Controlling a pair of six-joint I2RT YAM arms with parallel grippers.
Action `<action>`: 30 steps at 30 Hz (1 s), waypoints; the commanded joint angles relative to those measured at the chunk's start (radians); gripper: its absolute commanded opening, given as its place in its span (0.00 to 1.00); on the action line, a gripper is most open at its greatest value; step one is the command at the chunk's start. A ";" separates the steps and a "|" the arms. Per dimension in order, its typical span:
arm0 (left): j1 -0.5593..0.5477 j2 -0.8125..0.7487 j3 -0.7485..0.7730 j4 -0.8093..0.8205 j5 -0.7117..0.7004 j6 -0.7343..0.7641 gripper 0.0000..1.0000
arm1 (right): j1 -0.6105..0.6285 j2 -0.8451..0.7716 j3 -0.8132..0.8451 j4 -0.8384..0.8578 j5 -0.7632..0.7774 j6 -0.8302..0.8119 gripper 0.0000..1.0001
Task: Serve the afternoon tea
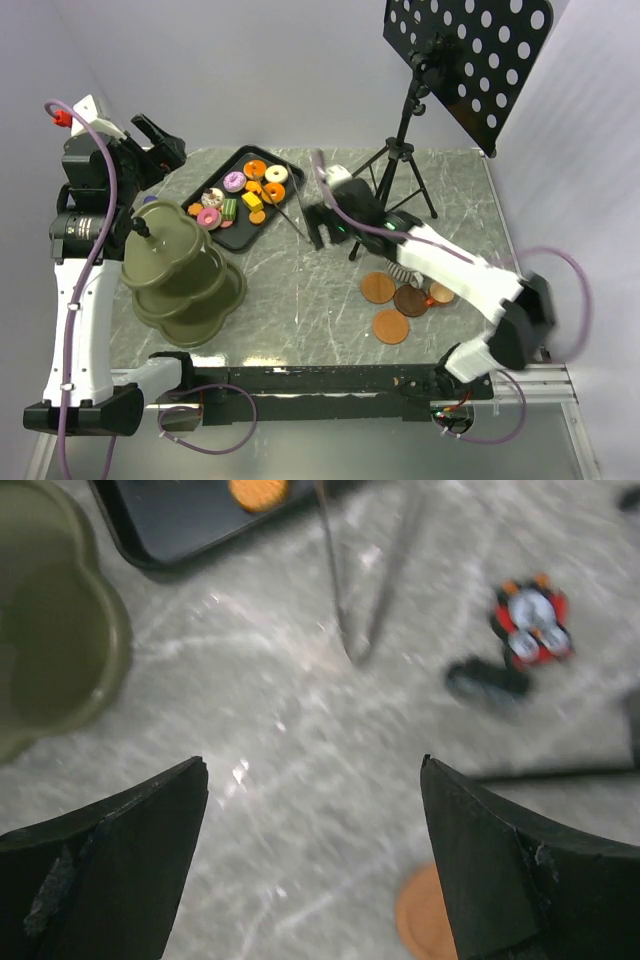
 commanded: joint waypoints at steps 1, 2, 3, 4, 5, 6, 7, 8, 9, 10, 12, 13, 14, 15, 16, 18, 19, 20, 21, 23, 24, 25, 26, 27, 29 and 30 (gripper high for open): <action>-0.009 -0.016 0.006 -0.034 0.064 0.046 1.00 | -0.005 0.220 0.243 -0.017 -0.074 -0.007 0.93; -0.010 -0.019 -0.003 -0.026 0.075 0.049 1.00 | -0.010 0.275 0.289 -0.025 -0.096 0.002 0.93; -0.013 -0.019 -0.010 -0.022 0.079 0.051 1.00 | -0.013 0.320 0.341 -0.031 -0.123 0.010 0.93; -0.021 -0.016 -0.017 -0.017 0.078 0.058 1.00 | -0.016 0.372 0.386 -0.043 -0.139 0.011 0.93; -0.027 -0.012 -0.019 -0.013 0.075 0.068 1.00 | -0.016 0.415 0.442 -0.060 -0.139 0.014 0.93; -0.035 -0.007 -0.020 -0.009 0.067 0.074 1.00 | -0.019 0.466 0.493 -0.087 -0.128 0.021 0.93; -0.045 -0.002 -0.020 -0.005 0.062 0.083 1.00 | -0.019 0.515 0.547 -0.110 -0.116 0.024 0.93; -0.055 0.001 -0.019 -0.003 0.056 0.091 1.00 | -0.022 0.552 0.602 -0.123 -0.111 0.024 0.93; -0.059 0.007 -0.016 0.001 0.052 0.095 1.00 | -0.028 0.587 0.630 -0.132 -0.110 0.022 0.92; -0.061 0.011 -0.011 0.004 0.052 0.094 1.00 | -0.037 0.613 0.647 -0.135 -0.117 0.024 0.91; -0.061 0.039 0.024 -0.012 0.052 0.083 1.00 | -0.057 0.653 0.661 -0.134 -0.140 0.024 0.91; -0.061 0.048 0.039 -0.015 0.052 0.080 1.00 | -0.067 0.667 0.656 -0.127 -0.139 0.022 0.91; -0.061 0.057 0.056 -0.014 0.052 0.078 1.00 | -0.080 0.675 0.642 -0.112 -0.140 0.016 0.91; -0.059 0.063 0.076 -0.020 0.052 0.077 1.00 | -0.100 0.678 0.627 -0.097 -0.148 0.013 0.91; -0.059 0.068 0.098 -0.028 0.052 0.077 1.00 | -0.114 0.679 0.609 -0.079 -0.169 0.007 0.91; -0.058 0.065 0.107 -0.026 0.018 0.088 1.00 | -0.133 0.693 0.596 -0.057 -0.206 -0.022 0.93; -0.058 0.057 0.095 -0.022 0.012 0.088 1.00 | -0.136 0.710 0.610 -0.068 -0.215 -0.045 0.94; -0.055 0.056 0.084 -0.020 0.007 0.085 1.00 | -0.136 0.736 0.631 -0.086 -0.217 -0.065 0.95; -0.052 0.054 0.079 -0.022 0.004 0.072 1.00 | -0.136 0.756 0.662 -0.113 -0.220 -0.087 0.95; -0.042 0.059 0.076 -0.028 0.030 0.037 1.00 | -0.137 0.802 0.716 -0.167 -0.226 -0.101 0.95; -0.041 0.060 0.072 -0.025 0.039 0.017 1.00 | -0.139 0.811 0.720 -0.167 -0.226 -0.099 0.95; -0.041 0.062 0.061 -0.017 0.067 0.002 1.00 | -0.140 0.814 0.711 -0.152 -0.229 -0.098 0.95; -0.039 0.060 0.050 -0.006 0.081 -0.009 1.00 | -0.139 0.814 0.698 -0.137 -0.237 -0.099 0.95; -0.039 0.056 0.040 0.007 0.095 -0.014 1.00 | -0.139 0.816 0.690 -0.124 -0.243 -0.102 0.95; -0.039 0.056 0.047 0.008 0.099 -0.015 1.00 | -0.134 0.828 0.699 -0.123 -0.243 -0.096 0.95; -0.039 0.059 0.062 0.000 0.099 -0.008 1.00 | -0.133 0.837 0.708 -0.124 -0.240 -0.094 0.95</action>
